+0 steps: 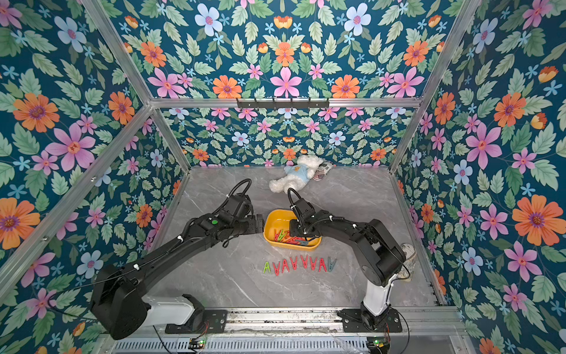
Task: Take the clothespins out of the storage box
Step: Pick up the clothespin from the storage box.
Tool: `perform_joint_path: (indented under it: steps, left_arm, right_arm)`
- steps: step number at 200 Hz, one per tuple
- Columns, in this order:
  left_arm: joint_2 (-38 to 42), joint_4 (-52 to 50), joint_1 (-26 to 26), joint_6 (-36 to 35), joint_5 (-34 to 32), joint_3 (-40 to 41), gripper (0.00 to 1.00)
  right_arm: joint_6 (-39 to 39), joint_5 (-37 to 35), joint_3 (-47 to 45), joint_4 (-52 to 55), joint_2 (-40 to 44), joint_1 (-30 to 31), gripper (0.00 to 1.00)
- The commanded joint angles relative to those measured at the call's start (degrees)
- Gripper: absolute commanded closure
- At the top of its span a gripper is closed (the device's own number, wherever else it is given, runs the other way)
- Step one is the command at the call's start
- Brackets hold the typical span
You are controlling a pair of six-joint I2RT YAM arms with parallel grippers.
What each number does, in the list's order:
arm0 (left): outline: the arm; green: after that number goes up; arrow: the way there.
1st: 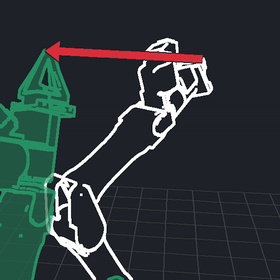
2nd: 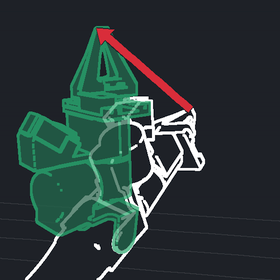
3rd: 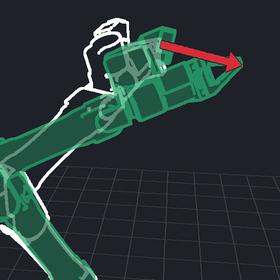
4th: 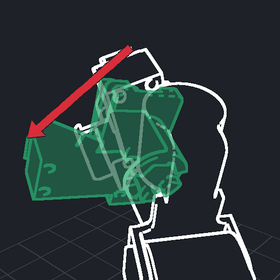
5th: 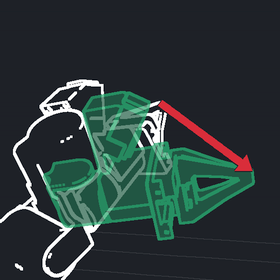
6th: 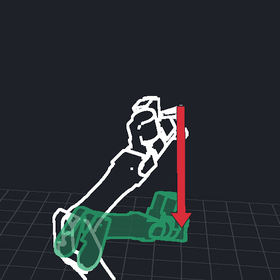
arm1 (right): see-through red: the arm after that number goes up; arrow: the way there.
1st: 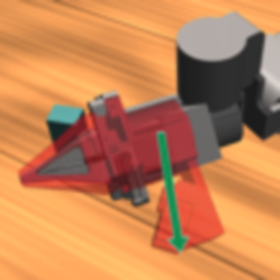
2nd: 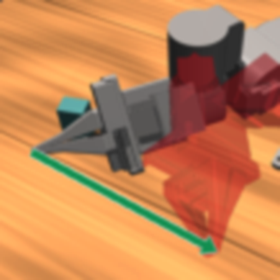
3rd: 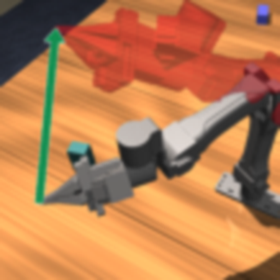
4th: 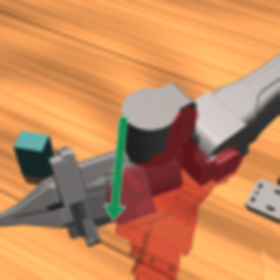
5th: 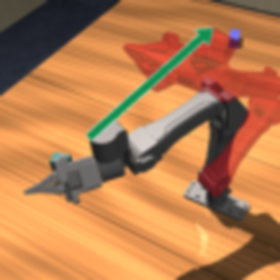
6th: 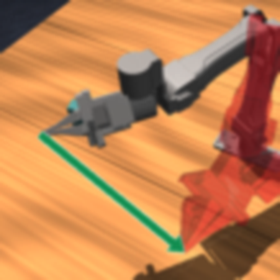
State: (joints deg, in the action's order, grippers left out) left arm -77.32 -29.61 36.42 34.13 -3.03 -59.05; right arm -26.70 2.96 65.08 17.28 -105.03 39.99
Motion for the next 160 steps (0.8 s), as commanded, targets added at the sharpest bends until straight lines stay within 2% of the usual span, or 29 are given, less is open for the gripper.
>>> perform_joint_path:
  steps: [1, 82, 124, 160]
  left_arm:
    - [-0.6, 1.2, -0.9, -1.1, 1.7, -0.7, 0.00]
    - [-1.1, 1.6, -2.5, -1.2, 2.8, -0.9, 0.00]
    - [-1.1, 1.8, -2.8, -1.0, 3.1, -0.8, 0.00]
    - [-0.9, 2.5, -2.9, -0.8, 3.7, -0.5, 0.00]
  right_arm:
    - [2.9, -1.2, 1.4, 2.5, -1.5, 0.0, 0.42]
    - [4.3, -8.3, 7.0, 6.2, -6.6, -2.4, 0.43]
    - [4.3, -6.6, 7.8, 5.5, -5.6, -2.8, 0.43]
    - [0.5, -5.3, 7.7, 5.9, -4.7, -2.8, 0.44]
